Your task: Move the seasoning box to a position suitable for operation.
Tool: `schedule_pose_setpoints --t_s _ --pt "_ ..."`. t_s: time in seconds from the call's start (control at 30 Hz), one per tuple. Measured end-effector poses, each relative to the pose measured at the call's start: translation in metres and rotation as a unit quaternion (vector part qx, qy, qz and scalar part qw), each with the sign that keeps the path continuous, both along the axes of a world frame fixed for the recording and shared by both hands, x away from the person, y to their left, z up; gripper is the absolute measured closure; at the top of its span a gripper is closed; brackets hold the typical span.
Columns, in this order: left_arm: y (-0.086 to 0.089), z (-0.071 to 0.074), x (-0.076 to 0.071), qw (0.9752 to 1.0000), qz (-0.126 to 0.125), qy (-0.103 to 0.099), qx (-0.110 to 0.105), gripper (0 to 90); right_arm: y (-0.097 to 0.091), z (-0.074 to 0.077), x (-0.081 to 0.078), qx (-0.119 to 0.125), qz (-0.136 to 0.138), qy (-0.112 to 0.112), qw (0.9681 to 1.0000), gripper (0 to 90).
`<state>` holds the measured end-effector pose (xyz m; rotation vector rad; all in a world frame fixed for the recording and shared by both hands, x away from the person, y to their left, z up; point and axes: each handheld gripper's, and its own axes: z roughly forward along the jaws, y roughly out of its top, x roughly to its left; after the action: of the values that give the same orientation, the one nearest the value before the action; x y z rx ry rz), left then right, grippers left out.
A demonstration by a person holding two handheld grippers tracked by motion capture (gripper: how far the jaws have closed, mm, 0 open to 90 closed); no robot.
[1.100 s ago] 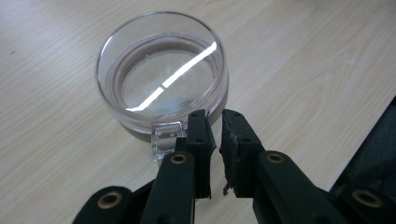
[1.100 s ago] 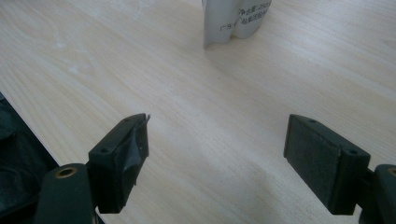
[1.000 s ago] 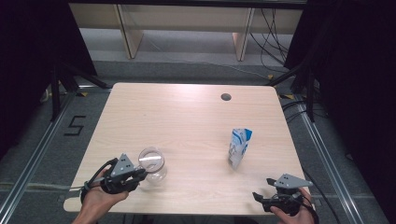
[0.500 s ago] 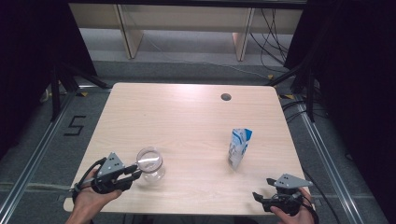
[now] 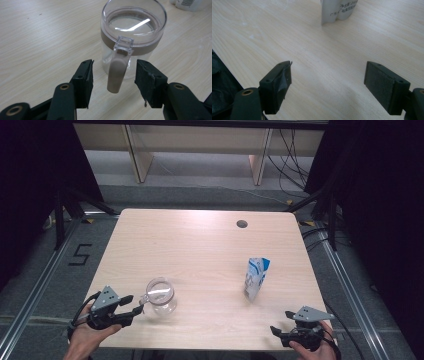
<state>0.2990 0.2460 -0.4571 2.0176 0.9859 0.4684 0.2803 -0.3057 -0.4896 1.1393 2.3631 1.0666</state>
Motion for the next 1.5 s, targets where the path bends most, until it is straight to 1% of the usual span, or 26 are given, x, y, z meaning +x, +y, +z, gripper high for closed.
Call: schedule_pose_setpoints --t_s 0.03,0.13,0.2,0.23,0.27,0.3,0.33,0.37,0.43,0.57,0.63,0.7,0.73,0.77,0.8,0.87,0.9,0.93,0.97,1.1,1.17,1.3,1.33,1.43,1.47,1.5 --pt "-0.002 -0.002 0.001 0.9999 0.005 0.0 -0.012 48.0 0.001 0.0 -0.001 0.005 -0.008 0.009 0.9999 22.8" --pt "-0.002 -0.006 0.003 0.9999 -0.01 0.0 -0.009 49.0 0.0 -0.001 0.001 0.008 0.003 0.004 1.0 22.7" --pt "-0.001 -0.007 0.003 0.9998 -0.02 -0.003 0.008 49.8 0.0 0.001 -0.001 0.004 -0.004 0.014 0.9999 22.7" --pt "-0.004 -0.009 0.004 0.9998 -0.016 -0.005 -0.012 50.4 0.0 0.001 0.0 0.0 -0.002 0.005 1.0 22.7" --pt "-0.005 -0.009 0.004 0.9998 -0.016 -0.005 -0.014 51.3 0.0 0.0 0.0 0.008 0.003 0.006 1.0 22.7" --pt "-0.003 -0.009 0.004 0.9997 -0.026 -0.003 0.005 51.8 0.0 -0.001 0.001 0.006 0.004 0.003 1.0 22.7" --pt "-0.007 -0.011 0.004 0.9997 -0.015 -0.004 -0.018 52.6 0.0 0.0 0.0 0.0 0.001 0.001 1.0 22.7" --pt "-0.006 -0.011 0.006 0.9997 -0.022 -0.008 -0.007 53.3 0.0 0.0 0.0 -0.001 0.001 0.002 1.0 22.7" --pt "-0.007 -0.012 0.008 0.9996 -0.024 -0.011 -0.003 54.7 0.0 -0.001 0.001 0.004 0.009 0.001 0.9999 22.7" --pt "-0.012 -0.014 0.01 0.9994 -0.03 -0.014 -0.006 59.5 0.0 -0.001 0.001 0.004 0.01 0.0 0.9999 22.7" --pt "-0.01 -0.013 0.013 0.9985 -0.051 -0.013 0.016 62.7 0.0 -0.001 0.0 0.006 0.004 0.006 1.0 22.7" --pt "-0.014 -0.015 0.012 0.9991 -0.041 -0.014 0.0 66.9 0.0 -0.001 0.001 0.004 0.004 0.003 1.0 22.7" --pt "-0.014 -0.015 0.013 0.9989 -0.044 -0.016 0.001 70.5 0.0 0.0 0.0 0.0 0.001 0.002 1.0 22.7" --pt "-0.012 -0.014 0.013 0.9984 -0.053 -0.017 0.012 70.9 0.002 0.0 -0.001 0.005 -0.006 0.011 0.9999 22.7" --pt "-0.013 -0.015 0.013 0.998 -0.057 -0.024 0.015 71.4 0.0 0.0 0.0 -0.002 0.003 0.001 1.0 22.7" --pt "-0.014 -0.014 0.013 0.9967 -0.071 -0.029 0.024 72.3 0.0 0.0 0.0 -0.001 0.002 0.002 1.0 22.7" --pt "-0.017 -0.016 0.012 0.9977 -0.062 -0.028 0.008 72.5 0.001 0.0 0.0 0.0 0.002 0.004 1.0 22.7" --pt "-0.017 -0.015 0.012 0.9972 -0.07 -0.024 0.012 72.5 0.0 0.0 0.0 -0.003 0.003 0.004 1.0 22.7" --pt "-0.017 -0.016 0.013 0.9966 -0.074 -0.034 0.011 72.6 0.002 0.0 -0.002 0.005 -0.006 0.013 0.9999 22.7" --pt "-0.023 -0.016 0.012 0.9956 -0.081 -0.048 0.006 72.7 0.001 0.0 -0.001 0.003 -0.002 0.009 1.0 22.7" --pt "-0.027 -0.016 0.012 0.9945 -0.094 -0.046 0.001 72.7 0.0 0.0 0.001 -0.001 0.006 0.003 1.0 22.7" --pt "-0.036 -0.016 0.015 0.992 -0.116 -0.05 0.001 72.7 0.001 0.0 -0.001 0.002 -0.002 0.011 0.9999 22.7" --pt "-0.038 -0.017 0.014 0.9925 -0.114 -0.045 -0.006 72.8 0.0 0.0 0.0 -0.003 0.003 0.003 1.0 22.7" --pt "-0.044 -0.018 0.016 0.9911 -0.124 -0.046 -0.009 72.8 0.0 -0.001 0.001 0.006 0.011 0.003 0.9999 22.7" --pt "-0.047 -0.018 0.016 0.99 -0.132 -0.049 -0.008 72.8 0.0 0.0 0.0 -0.001 0.005 0.004 1.0 22.7" --pt "-0.05 -0.017 0.016 0.9905 -0.129 -0.048 -0.004 72.8 0.0 0.0 0.0 0.002 0.002 0.004 1.0 22.7"
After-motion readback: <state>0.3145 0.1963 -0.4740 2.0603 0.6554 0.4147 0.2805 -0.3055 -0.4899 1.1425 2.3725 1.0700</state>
